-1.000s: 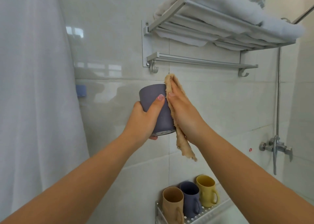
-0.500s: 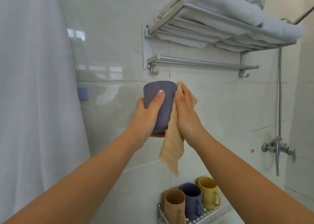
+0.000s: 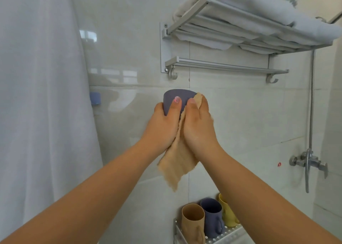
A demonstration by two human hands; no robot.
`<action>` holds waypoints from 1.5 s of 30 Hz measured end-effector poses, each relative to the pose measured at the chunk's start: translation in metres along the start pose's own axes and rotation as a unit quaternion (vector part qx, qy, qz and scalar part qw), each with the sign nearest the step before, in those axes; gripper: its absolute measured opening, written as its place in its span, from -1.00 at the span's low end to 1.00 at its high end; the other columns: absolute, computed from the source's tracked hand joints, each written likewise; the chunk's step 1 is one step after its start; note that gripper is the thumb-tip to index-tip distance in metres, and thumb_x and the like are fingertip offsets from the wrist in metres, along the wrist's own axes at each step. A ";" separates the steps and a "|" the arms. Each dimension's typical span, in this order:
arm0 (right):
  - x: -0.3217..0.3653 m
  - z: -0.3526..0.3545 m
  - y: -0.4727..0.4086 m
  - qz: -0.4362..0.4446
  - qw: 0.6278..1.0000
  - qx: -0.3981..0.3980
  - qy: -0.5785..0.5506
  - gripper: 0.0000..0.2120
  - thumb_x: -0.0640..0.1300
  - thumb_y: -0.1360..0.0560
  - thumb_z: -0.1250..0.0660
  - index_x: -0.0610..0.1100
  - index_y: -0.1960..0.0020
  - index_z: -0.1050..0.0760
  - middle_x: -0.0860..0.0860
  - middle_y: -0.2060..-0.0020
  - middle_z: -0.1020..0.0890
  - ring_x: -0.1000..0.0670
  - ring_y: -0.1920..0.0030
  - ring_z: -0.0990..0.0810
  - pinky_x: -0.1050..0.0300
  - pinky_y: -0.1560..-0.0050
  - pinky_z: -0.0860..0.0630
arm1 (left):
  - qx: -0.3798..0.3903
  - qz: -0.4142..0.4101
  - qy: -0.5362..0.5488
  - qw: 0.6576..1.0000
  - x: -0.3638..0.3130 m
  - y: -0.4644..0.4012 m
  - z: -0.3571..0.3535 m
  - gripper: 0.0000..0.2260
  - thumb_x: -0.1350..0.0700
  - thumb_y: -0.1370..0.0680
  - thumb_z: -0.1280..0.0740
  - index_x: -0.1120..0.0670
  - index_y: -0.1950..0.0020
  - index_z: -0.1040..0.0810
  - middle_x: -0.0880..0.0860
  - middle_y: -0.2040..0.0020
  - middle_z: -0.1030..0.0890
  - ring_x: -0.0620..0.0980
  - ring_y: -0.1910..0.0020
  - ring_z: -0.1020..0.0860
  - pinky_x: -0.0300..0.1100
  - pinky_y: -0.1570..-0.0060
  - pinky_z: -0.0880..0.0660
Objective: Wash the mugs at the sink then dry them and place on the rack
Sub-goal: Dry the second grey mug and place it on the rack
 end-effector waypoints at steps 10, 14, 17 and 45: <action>-0.005 -0.002 -0.004 -0.101 0.993 0.030 -0.059 -0.61 0.10 -0.64 0.03 -0.09 -0.30 -0.35 0.04 -0.10 -0.56 0.07 0.00 -0.53 0.19 0.01 -0.45 | -0.056 0.001 0.012 0.998 0.003 0.001 -0.003 -0.59 -0.24 -0.58 -0.13 0.07 -0.18 -0.40 -0.08 0.06 -0.54 -0.08 0.06 -0.54 -0.18 0.12 -0.41; -0.004 -0.004 0.008 0.021 1.000 -0.004 0.019 -0.67 0.08 -0.62 -0.02 -0.05 -0.28 -0.31 0.04 -0.16 -0.52 0.11 -0.11 -0.52 0.17 -0.13 -0.45 | -0.018 0.019 0.016 1.000 -0.002 -0.001 -0.003 -0.59 -0.24 -0.59 -0.11 0.05 -0.21 -0.34 -0.10 0.09 -0.52 -0.16 0.11 -0.52 -0.25 0.19 -0.42; 0.000 0.000 -0.002 0.044 0.998 0.003 0.045 -0.45 0.17 -0.58 0.02 -0.04 -0.51 -0.12 0.01 -0.40 -0.38 0.00 -0.39 -0.36 -0.04 -0.38 -0.32 | -0.006 -0.005 0.012 1.000 -0.003 0.004 -0.001 -0.64 -0.24 -0.58 -0.14 0.02 -0.14 -0.39 -0.06 0.06 -0.57 -0.11 0.07 -0.56 -0.20 0.11 -0.48; -0.033 0.022 -0.015 -0.185 0.934 0.141 -0.273 -0.53 0.18 -0.45 -0.29 -0.08 -0.23 -0.51 -0.11 -0.03 -0.69 -0.13 -0.05 -0.66 -0.15 -0.16 -0.55 | 0.041 0.221 0.221 0.949 0.006 -0.005 0.020 -0.50 -0.05 -0.45 -0.48 0.14 -0.27 -0.42 0.11 0.08 -0.52 0.13 0.11 -0.64 0.16 -0.01 -0.60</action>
Point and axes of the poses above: each hand's wrist, its own y-axis away from the middle knuckle, its own z-axis out of the back of the hand, x = y × z, the point moved 2 cm from there along -y, towards the middle knuckle
